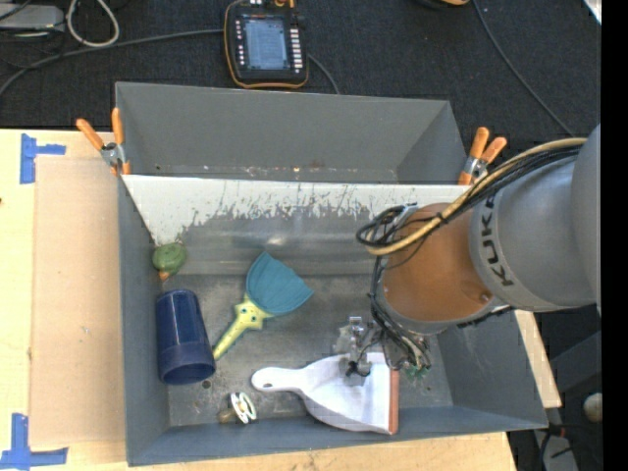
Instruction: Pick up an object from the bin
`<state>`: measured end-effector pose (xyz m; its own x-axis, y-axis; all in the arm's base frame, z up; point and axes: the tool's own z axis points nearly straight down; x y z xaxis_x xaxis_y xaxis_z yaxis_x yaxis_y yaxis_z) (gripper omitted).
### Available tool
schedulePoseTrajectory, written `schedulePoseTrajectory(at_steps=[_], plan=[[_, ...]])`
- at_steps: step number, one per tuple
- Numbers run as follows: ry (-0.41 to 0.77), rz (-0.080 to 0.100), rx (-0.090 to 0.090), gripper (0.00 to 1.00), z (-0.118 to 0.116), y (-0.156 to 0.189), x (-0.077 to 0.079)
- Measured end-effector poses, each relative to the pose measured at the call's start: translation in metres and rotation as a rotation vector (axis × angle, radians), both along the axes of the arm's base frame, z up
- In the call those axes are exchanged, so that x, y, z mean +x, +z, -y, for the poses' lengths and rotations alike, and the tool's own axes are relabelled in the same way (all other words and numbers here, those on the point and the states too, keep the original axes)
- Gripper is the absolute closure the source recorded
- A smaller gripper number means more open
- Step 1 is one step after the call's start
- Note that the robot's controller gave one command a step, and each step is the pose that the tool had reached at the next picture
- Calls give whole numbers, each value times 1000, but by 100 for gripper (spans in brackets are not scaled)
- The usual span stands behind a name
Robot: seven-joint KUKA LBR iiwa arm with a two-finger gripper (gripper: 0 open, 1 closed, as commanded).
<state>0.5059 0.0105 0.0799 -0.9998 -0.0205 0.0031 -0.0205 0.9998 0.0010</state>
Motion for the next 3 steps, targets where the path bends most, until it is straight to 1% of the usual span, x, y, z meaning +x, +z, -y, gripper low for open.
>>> schedulePoseTrajectory(at_steps=[1, 2, 3], plan=[[9, -12, -1, 100, -4, 21, -3], [282, -7, 2, 100, -63, 40, -27], [174, -7, 1, 100, -38, 154, -11]])
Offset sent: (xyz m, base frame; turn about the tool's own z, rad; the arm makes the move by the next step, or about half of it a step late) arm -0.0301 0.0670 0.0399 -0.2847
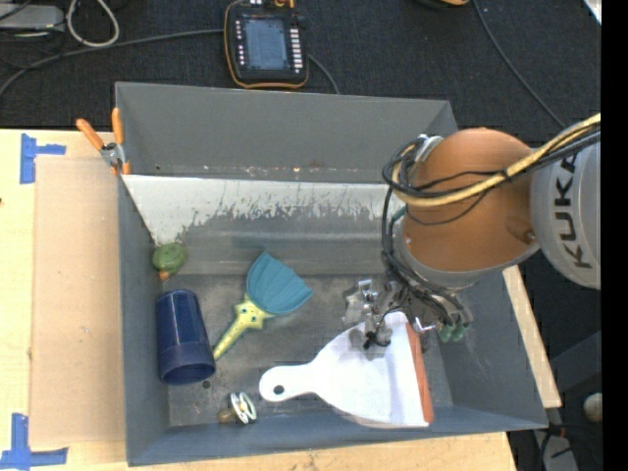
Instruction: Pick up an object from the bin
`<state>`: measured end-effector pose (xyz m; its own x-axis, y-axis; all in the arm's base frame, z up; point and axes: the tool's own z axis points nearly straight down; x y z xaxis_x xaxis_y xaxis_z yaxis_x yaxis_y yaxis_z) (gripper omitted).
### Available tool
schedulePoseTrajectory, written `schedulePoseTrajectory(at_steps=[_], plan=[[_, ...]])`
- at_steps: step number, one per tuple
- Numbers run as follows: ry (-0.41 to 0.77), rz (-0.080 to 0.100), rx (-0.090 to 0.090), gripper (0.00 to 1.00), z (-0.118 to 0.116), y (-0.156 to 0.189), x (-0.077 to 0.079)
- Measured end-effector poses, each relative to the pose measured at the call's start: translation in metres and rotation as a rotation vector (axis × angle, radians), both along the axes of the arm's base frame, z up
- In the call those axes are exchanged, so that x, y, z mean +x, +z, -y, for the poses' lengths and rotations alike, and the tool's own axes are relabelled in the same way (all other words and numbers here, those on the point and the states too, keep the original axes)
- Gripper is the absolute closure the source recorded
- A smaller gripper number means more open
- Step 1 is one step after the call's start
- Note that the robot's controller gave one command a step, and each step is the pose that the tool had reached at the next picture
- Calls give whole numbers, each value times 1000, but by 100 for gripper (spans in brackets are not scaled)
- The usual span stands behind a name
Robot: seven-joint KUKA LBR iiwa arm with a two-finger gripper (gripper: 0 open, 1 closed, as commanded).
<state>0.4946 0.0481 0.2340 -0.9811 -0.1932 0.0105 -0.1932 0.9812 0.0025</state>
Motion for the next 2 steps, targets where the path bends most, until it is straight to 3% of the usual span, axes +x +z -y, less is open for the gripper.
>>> schedulePoseTrajectory(at_steps=[1, 2], plan=[[12, 3, 1, 100, -7, 20, -3], [110, -7, 4, 100, -4, 32, -1]])
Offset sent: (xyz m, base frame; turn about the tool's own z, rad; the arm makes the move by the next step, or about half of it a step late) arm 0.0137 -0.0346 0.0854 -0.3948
